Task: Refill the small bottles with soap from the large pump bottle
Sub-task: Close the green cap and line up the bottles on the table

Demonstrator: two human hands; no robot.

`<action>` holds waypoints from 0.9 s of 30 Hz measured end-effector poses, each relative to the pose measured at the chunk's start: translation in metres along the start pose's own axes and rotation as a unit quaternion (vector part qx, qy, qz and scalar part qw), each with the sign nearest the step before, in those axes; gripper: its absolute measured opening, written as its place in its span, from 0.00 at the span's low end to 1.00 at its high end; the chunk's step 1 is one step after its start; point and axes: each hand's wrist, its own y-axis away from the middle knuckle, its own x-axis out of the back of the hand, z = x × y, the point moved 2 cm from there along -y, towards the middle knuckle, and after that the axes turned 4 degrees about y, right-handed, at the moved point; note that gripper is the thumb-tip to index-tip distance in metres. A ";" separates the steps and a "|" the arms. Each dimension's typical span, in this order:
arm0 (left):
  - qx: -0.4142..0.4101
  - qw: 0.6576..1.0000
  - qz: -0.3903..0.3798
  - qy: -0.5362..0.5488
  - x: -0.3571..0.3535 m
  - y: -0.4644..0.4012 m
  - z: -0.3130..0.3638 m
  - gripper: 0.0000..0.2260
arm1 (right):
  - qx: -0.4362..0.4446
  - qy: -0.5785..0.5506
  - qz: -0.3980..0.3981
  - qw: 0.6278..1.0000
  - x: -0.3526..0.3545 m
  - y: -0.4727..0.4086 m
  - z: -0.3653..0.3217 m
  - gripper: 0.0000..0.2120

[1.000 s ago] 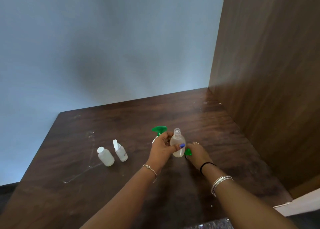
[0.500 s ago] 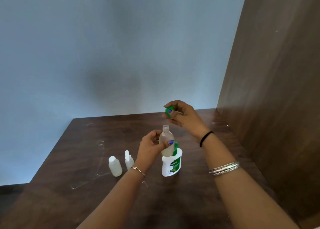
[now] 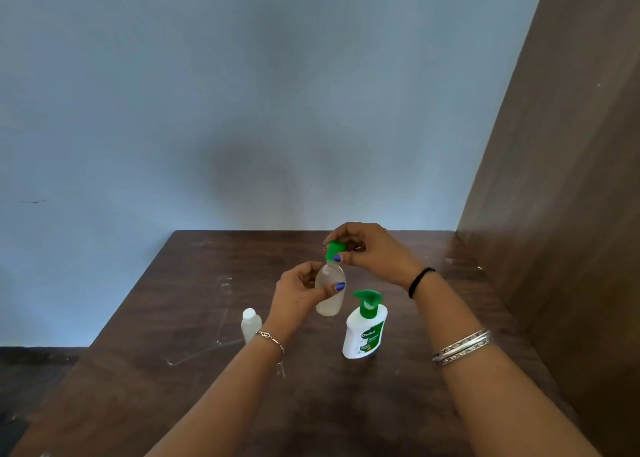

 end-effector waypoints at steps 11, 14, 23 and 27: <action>0.027 0.999 -0.028 0.007 -0.011 -0.003 -0.004 0.16 | -0.083 0.389 -0.037 0.917 0.013 -0.012 -0.023 0.25; 0.033 0.999 -0.029 -0.001 -0.011 -0.005 -0.005 0.17 | -0.073 0.339 -0.056 0.936 0.019 -0.010 -0.024 0.22; 0.037 0.999 -0.027 -0.007 -0.010 -0.006 -0.003 0.19 | -0.093 0.307 -0.059 0.945 0.019 -0.016 -0.020 0.26; 0.029 0.999 -0.023 -0.007 -0.006 -0.008 -0.002 0.18 | -0.039 0.210 -0.110 0.971 0.023 -0.009 -0.022 0.13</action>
